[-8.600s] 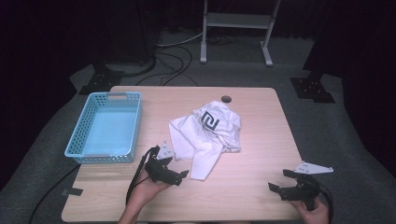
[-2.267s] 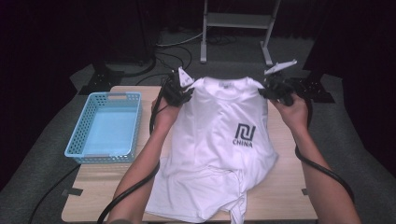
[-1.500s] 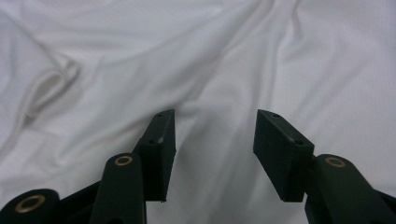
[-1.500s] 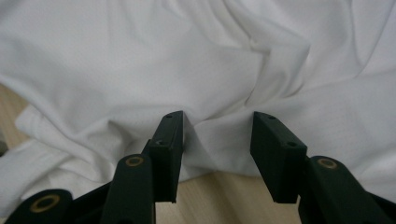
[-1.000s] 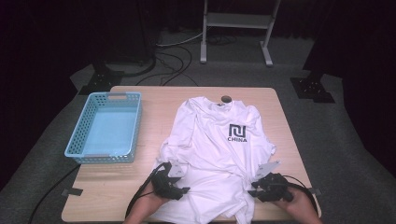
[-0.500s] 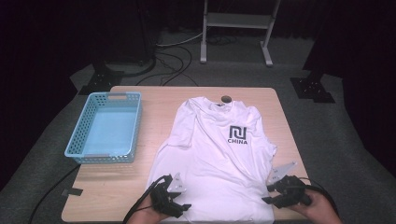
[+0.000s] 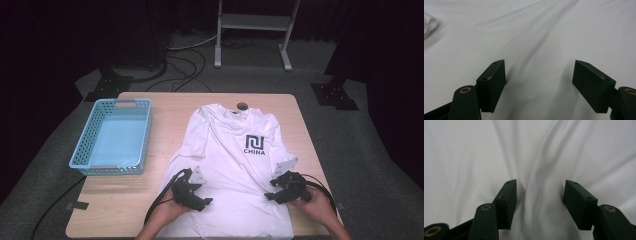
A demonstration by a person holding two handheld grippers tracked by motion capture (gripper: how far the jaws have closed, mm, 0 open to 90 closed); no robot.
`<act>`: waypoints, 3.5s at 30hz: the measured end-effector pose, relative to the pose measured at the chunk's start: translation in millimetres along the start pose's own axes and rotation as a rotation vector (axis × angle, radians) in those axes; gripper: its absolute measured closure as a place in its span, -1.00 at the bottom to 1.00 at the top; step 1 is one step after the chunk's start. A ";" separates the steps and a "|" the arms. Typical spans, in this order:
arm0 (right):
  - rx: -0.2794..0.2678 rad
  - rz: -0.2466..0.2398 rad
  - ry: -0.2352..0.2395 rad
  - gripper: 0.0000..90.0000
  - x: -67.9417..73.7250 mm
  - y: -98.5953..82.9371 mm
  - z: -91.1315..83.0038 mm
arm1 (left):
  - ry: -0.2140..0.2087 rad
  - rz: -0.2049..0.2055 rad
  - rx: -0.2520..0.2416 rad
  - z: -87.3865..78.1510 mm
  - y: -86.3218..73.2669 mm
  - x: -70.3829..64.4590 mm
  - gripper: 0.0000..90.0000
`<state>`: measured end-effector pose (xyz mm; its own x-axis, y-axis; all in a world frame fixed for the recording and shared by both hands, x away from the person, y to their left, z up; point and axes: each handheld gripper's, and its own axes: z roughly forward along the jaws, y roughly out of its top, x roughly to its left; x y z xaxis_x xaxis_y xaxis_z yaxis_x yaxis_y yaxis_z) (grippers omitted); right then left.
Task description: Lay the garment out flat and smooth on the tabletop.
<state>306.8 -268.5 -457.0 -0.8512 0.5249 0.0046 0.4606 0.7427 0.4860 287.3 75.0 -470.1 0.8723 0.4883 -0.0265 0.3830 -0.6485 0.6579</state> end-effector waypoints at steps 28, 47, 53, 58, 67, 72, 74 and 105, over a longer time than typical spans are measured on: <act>-0.025 0.046 0.015 -0.53 -11.4 12.0 -4.0 | 0.040 0.082 0.003 22.7 33.4 -19.1 -0.77; -0.020 -0.027 0.013 -0.62 16.3 -31.8 -9.1 | -0.077 0.111 0.002 -4.0 14.9 -51.0 -0.74; 0.002 -0.027 0.013 -0.70 16.9 -28.0 -7.2 | -0.037 0.101 -0.029 -23.1 29.1 -0.1 -0.60; -0.006 -0.028 0.012 -0.71 16.8 -28.7 -6.7 | -0.076 0.109 0.026 -14.6 33.2 34.5 0.06; -0.031 -0.025 0.011 -0.71 16.7 -32.0 -7.0 | -0.161 0.139 0.123 6.0 31.9 41.0 0.59; -0.050 -0.017 0.008 -0.72 17.1 -34.3 -6.8 | -0.172 0.153 0.118 3.4 33.8 45.8 0.89; -0.055 -0.017 0.007 -0.72 17.1 -34.8 -6.8 | -0.169 0.159 0.117 -0.3 34.9 48.4 0.93; -0.038 -0.013 0.005 -0.74 16.8 -31.7 -5.9 | 0.142 0.205 0.353 -79.2 35.3 130.1 0.99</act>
<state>276.4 -285.7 -467.1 -0.8583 0.5132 0.0029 0.4400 0.7329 0.5189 390.3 161.9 -390.7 0.9000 0.3884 0.1978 0.3085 -0.8882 0.3406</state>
